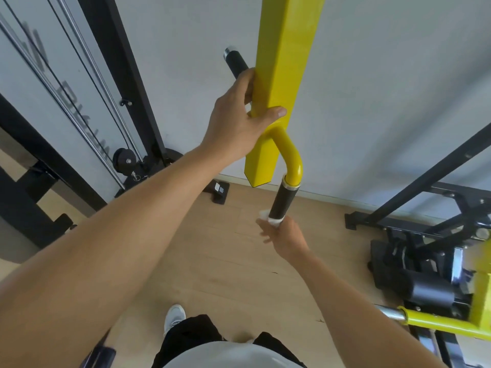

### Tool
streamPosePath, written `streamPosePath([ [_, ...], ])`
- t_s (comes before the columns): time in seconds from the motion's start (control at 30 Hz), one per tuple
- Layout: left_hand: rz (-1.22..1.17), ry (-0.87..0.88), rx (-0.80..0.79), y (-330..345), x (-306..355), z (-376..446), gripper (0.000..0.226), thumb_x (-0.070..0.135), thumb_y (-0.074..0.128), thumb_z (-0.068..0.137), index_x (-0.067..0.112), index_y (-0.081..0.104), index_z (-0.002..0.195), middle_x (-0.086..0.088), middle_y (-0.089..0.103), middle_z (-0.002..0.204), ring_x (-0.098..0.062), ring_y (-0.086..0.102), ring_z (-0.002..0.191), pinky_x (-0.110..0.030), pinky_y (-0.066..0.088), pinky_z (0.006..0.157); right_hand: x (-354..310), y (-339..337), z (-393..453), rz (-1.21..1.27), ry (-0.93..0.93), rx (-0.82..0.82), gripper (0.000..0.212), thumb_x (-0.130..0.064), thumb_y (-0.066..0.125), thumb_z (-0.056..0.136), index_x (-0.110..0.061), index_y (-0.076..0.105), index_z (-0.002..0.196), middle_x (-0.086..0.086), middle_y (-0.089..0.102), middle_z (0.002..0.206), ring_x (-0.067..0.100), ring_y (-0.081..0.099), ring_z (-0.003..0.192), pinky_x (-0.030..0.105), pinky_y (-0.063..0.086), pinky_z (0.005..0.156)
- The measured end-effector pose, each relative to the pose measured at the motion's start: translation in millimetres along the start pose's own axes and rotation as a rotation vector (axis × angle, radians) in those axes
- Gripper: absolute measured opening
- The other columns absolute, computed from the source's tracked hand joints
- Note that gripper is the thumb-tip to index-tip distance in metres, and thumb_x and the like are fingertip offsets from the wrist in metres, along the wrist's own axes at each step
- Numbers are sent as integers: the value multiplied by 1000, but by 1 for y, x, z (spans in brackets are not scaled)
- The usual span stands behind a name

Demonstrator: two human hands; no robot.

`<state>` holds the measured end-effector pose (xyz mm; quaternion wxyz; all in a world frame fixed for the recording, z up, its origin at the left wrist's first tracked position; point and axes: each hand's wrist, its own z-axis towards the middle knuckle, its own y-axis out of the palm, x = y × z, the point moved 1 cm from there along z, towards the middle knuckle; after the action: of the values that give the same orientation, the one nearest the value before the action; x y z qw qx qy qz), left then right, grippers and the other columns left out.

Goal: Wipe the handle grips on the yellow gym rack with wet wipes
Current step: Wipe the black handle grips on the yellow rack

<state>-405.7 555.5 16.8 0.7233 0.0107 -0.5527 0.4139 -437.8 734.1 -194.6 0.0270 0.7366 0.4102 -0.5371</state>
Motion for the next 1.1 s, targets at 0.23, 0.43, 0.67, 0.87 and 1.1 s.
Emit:
streamPosePath([
  [0.23,-343,12,-213,-31,-31,5,48,21,61,98,25,46,143,8,58,141,-3,53,132,-21,46,106,-31,15,-50,-74,218,-451,36,-20,58,100,-14,41,131,14,71,106,25,72,72,39,62,70],
  [0.43,-216,-173,69,-59,-88,54,39,31,68,93,24,60,130,11,60,135,-4,61,116,-4,47,77,-155,47,-48,-78,-213,58,17,-31,74,89,-21,72,102,-4,71,88,9,70,72,8,40,50],
  [0.67,-93,-257,-258,-50,-152,100,31,38,64,94,23,67,121,7,66,129,-12,61,117,-28,48,99,-218,93,2,670,-83,315,15,-12,60,99,-14,59,113,2,69,108,24,74,89,37,64,76],
  [0.87,-97,-252,-479,-29,-190,97,36,44,60,94,21,67,121,9,68,121,-12,61,112,-39,51,104,-246,90,39,178,-215,839,28,-12,46,105,-23,46,130,-5,57,111,7,59,87,12,48,73],
  [1.1,-222,-233,-486,-18,-203,101,33,32,71,90,19,72,120,9,74,110,2,65,98,-9,45,83,-220,98,71,-965,45,605,76,-17,55,95,-8,9,155,12,24,157,33,21,146,44,14,123],
])
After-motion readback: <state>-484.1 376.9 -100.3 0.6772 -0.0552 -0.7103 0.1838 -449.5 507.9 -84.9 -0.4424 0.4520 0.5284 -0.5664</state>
